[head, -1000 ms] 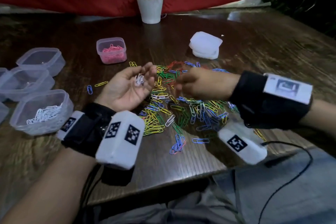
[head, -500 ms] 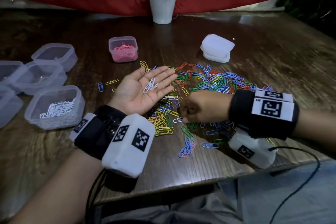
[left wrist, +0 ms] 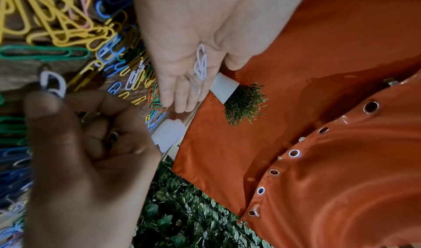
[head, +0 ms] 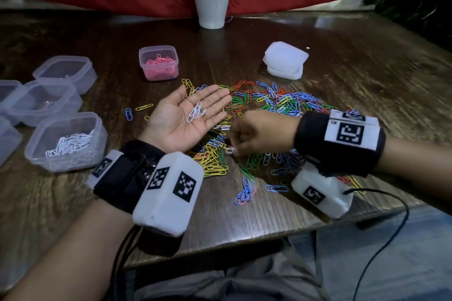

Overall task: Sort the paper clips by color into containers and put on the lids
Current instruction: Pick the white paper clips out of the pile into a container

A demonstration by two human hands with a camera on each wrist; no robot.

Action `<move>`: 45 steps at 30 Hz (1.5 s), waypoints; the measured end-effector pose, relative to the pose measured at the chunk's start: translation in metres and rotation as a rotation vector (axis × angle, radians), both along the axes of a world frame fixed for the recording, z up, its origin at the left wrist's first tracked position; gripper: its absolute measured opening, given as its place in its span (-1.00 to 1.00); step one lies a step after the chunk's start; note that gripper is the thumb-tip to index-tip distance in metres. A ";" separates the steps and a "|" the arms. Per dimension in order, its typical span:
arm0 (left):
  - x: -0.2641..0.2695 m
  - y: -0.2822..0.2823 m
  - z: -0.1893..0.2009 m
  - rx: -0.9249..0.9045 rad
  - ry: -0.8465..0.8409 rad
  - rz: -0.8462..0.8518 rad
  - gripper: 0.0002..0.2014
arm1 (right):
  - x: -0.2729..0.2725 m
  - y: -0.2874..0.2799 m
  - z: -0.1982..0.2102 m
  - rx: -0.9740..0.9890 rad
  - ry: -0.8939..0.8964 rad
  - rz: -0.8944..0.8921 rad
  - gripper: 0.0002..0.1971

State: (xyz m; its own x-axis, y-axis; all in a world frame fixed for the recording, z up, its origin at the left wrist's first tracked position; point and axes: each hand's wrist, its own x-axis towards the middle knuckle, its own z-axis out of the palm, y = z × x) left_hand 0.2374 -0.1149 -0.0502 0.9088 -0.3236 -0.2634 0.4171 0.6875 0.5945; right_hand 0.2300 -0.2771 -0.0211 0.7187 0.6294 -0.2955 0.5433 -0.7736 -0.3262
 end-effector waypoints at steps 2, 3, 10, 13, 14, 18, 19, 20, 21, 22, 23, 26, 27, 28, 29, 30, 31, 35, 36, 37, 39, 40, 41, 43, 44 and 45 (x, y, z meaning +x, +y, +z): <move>0.000 -0.001 0.000 0.005 0.003 -0.011 -0.44 | 0.007 -0.003 0.007 0.243 0.134 -0.185 -0.91; -0.001 -0.003 0.001 0.006 0.004 -0.018 -0.45 | 0.011 -0.002 0.013 0.348 0.162 -0.276 -0.90; -0.010 -0.011 0.007 -0.080 0.036 0.018 -0.54 | 0.024 0.043 0.045 0.278 0.169 -0.385 -0.80; -0.009 -0.010 0.009 -0.183 0.057 0.079 -0.52 | 0.023 0.056 0.062 0.194 0.134 -0.350 -0.78; -0.009 -0.011 0.010 -0.217 0.062 0.097 -0.51 | 0.021 0.058 0.066 0.172 0.129 -0.333 -0.75; -0.011 -0.006 0.016 -0.319 0.086 0.160 -0.56 | 0.012 0.060 0.080 0.132 -0.062 -0.208 -0.71; -0.014 -0.004 0.019 -0.343 0.087 0.176 -0.56 | 0.010 0.057 0.083 0.180 -0.150 -0.183 -0.71; -0.017 -0.001 0.023 -0.341 0.087 0.205 -0.56 | 0.009 0.052 0.086 0.266 -0.203 -0.189 -0.72; -0.020 0.004 0.026 -0.319 0.090 0.240 -0.57 | 0.009 0.047 0.088 0.379 -0.222 -0.223 -0.73; -0.023 0.010 0.031 -0.283 0.093 0.267 -0.58 | 0.008 0.043 0.088 0.493 -0.230 -0.264 -0.75; -0.027 0.020 0.036 -0.234 0.091 0.278 -0.58 | 0.006 0.039 0.088 0.595 -0.214 -0.303 -0.78; -0.035 0.062 0.054 0.116 0.044 0.247 -0.59 | -0.010 0.037 0.077 0.869 0.052 -0.385 -0.85; -0.037 0.076 0.062 0.322 0.019 0.219 -0.61 | -0.018 0.038 0.071 0.912 0.134 -0.400 -0.88; -0.039 0.090 0.068 0.566 -0.006 0.191 -0.62 | -0.026 0.039 0.064 0.928 0.183 -0.408 -0.89; -0.041 0.101 0.072 0.827 -0.024 0.164 -0.63 | -0.034 0.040 0.057 0.942 0.226 -0.407 -0.89; -0.041 0.111 0.074 1.092 -0.027 0.140 -0.64 | -0.040 0.041 0.050 0.959 0.267 -0.405 -0.88; -0.041 0.118 0.073 1.334 -0.020 0.112 -0.64 | -0.045 0.042 0.043 0.967 0.301 -0.401 -0.88; -0.043 0.130 0.060 1.990 -0.057 -0.221 -0.75 | -0.048 0.035 0.032 0.937 0.294 -0.432 -0.88; -0.042 0.131 0.057 2.056 -0.067 -0.263 -0.76 | -0.047 0.029 0.032 0.932 0.271 -0.454 -0.88; -0.042 0.131 0.056 2.074 -0.070 -0.273 -0.75 | -0.045 0.022 0.033 0.928 0.247 -0.478 -0.87; -0.041 0.127 0.058 2.099 -0.102 -0.281 -0.73 | -0.044 0.003 0.035 0.933 0.208 -0.541 -0.86; -0.040 0.124 0.061 2.104 -0.107 -0.269 -0.76 | -0.044 -0.008 0.035 0.933 0.180 -0.573 -0.86; -0.040 0.121 0.065 2.109 -0.106 -0.262 -0.81 | -0.044 -0.020 0.034 0.917 0.135 -0.603 -0.85; -0.040 0.113 0.078 2.227 -0.167 -0.231 -0.85 | -0.046 -0.045 0.030 0.827 0.016 -0.645 -0.85; -0.039 0.105 0.085 2.320 -0.245 -0.208 -0.84 | -0.048 -0.059 0.027 0.769 -0.035 -0.659 -0.86; -0.036 0.095 0.091 2.381 -0.336 -0.195 -0.84 | -0.051 -0.073 0.024 0.712 -0.079 -0.670 -0.88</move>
State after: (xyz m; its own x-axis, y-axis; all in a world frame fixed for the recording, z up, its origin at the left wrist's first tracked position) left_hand 0.2009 -0.0203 0.0408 0.9890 0.1311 -0.0680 0.1320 -0.9912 0.0098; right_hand 0.1794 -0.3496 0.0027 0.9936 0.0963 0.0594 0.1038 -0.5661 -0.8178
